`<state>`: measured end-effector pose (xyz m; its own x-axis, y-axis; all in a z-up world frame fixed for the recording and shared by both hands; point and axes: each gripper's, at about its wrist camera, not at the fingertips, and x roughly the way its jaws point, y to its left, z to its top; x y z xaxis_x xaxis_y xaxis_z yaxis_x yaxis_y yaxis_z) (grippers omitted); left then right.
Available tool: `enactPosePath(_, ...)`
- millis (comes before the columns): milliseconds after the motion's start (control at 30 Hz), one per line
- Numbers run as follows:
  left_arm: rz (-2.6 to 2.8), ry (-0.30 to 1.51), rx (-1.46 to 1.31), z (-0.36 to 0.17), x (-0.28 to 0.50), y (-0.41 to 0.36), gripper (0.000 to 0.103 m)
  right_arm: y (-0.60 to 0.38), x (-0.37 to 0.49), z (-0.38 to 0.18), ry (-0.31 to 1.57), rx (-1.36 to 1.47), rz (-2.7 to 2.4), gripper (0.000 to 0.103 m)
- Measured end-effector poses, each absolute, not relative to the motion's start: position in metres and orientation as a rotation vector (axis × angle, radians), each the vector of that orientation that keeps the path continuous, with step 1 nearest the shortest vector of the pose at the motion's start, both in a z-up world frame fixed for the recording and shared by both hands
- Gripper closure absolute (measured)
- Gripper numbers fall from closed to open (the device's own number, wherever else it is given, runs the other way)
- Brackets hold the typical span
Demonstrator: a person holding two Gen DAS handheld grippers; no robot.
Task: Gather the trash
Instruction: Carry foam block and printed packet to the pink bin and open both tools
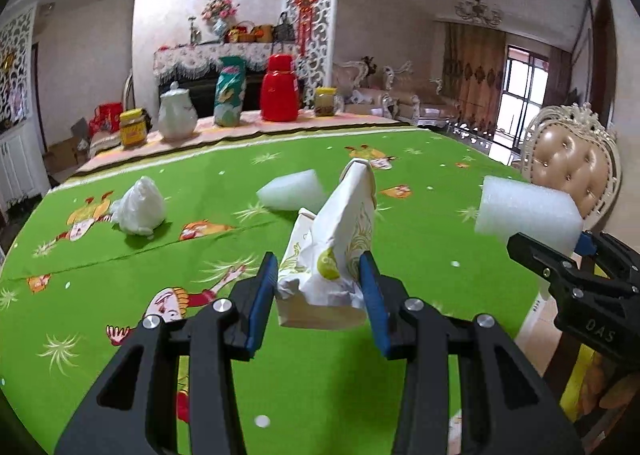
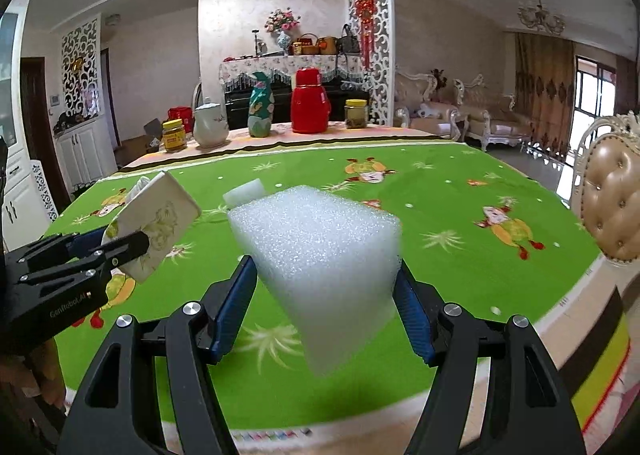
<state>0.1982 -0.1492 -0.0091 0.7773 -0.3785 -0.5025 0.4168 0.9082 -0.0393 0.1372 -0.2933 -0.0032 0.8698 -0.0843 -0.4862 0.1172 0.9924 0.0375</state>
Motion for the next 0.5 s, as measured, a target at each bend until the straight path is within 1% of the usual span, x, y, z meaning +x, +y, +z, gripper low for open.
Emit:
enactPosePath(267,-0.554,0.474,0.114,0.003,0.159,-0.189,0.062,-0.329,0.074,-0.001,0.472,0.098,-0.179,0.038)
enactPosePath(500,-0.709,0.446,0.152,0.011,0.118,-0.241,0.062,-0.365,0.012,-0.001,0.438,0.122,-0.295,0.038)
